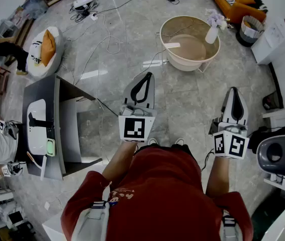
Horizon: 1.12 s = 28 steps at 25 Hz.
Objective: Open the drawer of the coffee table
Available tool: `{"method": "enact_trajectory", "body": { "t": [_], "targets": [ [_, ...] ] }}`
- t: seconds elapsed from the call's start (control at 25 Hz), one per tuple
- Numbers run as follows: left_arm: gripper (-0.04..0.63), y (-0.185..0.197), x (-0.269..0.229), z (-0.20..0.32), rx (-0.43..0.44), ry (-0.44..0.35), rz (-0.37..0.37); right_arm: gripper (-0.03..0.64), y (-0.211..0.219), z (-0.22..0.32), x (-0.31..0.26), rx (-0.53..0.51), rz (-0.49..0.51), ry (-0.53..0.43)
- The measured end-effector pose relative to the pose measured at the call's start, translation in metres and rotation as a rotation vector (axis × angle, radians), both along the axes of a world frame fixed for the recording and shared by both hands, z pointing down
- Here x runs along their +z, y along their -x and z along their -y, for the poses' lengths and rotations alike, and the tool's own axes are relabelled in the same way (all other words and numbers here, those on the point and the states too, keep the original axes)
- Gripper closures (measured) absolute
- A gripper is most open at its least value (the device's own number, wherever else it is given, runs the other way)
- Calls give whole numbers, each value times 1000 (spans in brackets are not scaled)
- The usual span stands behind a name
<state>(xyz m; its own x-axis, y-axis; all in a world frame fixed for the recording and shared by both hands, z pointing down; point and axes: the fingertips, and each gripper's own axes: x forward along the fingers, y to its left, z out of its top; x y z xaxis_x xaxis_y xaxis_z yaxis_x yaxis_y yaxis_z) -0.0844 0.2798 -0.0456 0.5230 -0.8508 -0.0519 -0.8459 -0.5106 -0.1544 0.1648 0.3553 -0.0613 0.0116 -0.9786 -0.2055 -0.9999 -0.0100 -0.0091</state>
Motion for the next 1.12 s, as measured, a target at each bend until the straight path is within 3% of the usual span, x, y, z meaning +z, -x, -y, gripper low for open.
{"method": "enact_trajectory", "body": {
  "t": [0.36,0.68,0.88,1.12],
  "targets": [
    [581,9,4,11,4,5,10,595,13,16,8,-1,-44,32],
    [581,41,15,25,-5,22,8,594,53,30,16,-79,28,16],
    [581,69,25,37,-10,34,6,594,79,46,31,-61,35,42],
    [581,77,32,71,-1,45,-32,594,89,79,40,-64,36,56]
  ]
}}
